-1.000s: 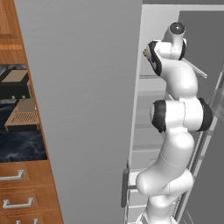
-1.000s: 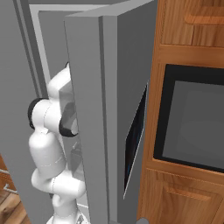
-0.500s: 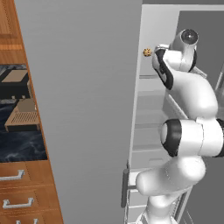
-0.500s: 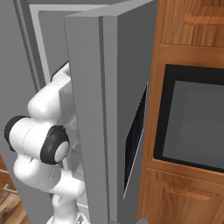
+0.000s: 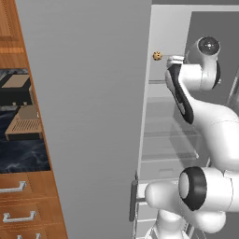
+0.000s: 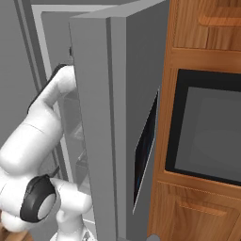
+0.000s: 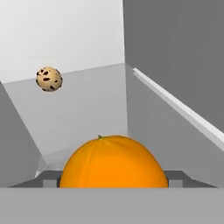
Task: Pick the banana and orange from the fridge and place them on the plate next to the blender to make a fruit smoothie.
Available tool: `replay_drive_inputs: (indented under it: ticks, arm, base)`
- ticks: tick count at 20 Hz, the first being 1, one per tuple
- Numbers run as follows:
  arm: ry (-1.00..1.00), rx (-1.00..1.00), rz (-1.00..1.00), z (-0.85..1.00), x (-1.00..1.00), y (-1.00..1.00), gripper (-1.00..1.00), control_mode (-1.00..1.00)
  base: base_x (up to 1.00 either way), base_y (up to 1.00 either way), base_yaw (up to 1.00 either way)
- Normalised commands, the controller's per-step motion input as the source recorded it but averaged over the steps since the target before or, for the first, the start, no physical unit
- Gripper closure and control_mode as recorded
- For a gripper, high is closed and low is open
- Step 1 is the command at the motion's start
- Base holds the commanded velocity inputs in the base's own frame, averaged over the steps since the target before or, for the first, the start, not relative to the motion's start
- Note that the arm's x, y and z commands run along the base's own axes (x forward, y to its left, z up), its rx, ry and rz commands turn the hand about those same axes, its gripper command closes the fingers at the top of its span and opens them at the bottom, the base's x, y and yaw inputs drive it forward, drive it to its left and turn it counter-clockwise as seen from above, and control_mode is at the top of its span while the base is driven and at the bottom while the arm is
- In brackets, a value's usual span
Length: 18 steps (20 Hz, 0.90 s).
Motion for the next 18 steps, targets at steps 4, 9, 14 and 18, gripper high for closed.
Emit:
replay_drive_inputs:
  ticks: [4, 9, 14, 18]
  arm:
    - [0.17, 0.01, -0.01, 0.11, -1.00, 0.26, 1.00, -1.00]
    - [0.09, 0.03, 0.00, -0.02, -1.00, 0.34, 1.00, -1.00]
    - [0.02, 0.08, 0.00, -0.27, -1.00, 0.29, 1.00, -1.00]
    - [0.06, 0.05, 0.00, -0.38, -1.00, 0.49, 1.00, -1.00]
  base:
    - [0.00, 0.00, 0.00]
    - [0.00, 0.00, 0.00]
    - [0.00, 0.00, 0.00]
    - [0.00, 0.00, 0.00]
